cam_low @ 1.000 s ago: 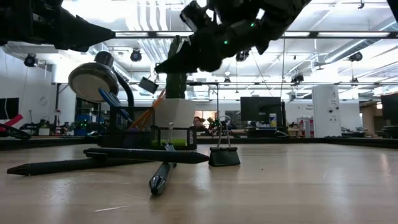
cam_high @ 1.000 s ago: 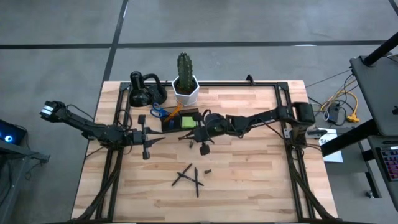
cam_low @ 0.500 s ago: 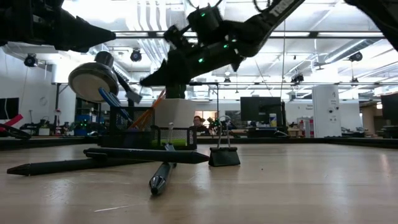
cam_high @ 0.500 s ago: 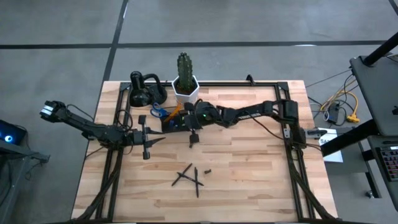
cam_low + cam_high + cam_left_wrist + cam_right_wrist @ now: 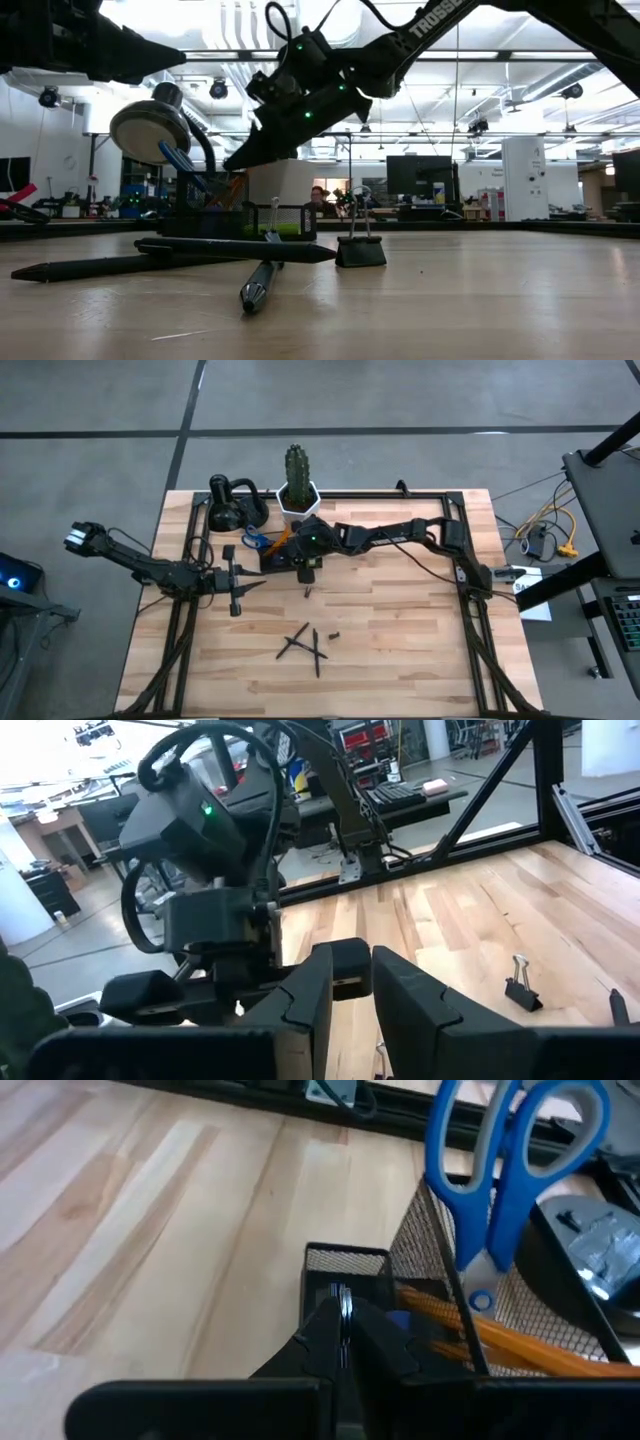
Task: Pick and place office supplies into organizer
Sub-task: Put the top right black binder clip into the black desk organizer
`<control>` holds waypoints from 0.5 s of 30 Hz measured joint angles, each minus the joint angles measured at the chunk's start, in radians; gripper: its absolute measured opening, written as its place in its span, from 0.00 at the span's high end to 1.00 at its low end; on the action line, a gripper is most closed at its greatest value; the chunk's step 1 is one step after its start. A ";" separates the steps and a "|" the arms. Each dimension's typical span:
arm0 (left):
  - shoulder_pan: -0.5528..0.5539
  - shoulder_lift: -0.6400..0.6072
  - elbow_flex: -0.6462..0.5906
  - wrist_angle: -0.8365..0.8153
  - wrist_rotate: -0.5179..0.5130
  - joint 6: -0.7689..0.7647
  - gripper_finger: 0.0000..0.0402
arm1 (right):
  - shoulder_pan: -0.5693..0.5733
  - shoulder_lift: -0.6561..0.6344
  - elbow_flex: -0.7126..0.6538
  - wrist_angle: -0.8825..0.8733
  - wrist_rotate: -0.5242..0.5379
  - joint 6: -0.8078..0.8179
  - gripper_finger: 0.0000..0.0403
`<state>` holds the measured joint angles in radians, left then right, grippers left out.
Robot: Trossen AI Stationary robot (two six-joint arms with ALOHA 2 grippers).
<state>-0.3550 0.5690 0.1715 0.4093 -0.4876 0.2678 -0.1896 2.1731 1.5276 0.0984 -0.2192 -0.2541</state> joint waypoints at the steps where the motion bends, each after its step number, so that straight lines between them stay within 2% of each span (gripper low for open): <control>1: 0.000 0.000 0.000 0.001 0.001 0.000 0.85 | -0.001 0.000 0.001 -0.005 0.000 0.005 0.98; 8: 0.000 0.000 0.000 0.001 0.000 0.000 0.85 | -0.001 0.004 0.002 -0.007 0.002 -0.003 0.98; 15: 0.000 0.000 0.000 0.001 0.000 0.000 0.85 | -0.001 0.024 0.002 0.086 0.008 0.069 0.98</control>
<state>-0.3550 0.5690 0.1715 0.4099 -0.4873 0.2676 -0.1902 2.1969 1.5295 0.1841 -0.2116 -0.1848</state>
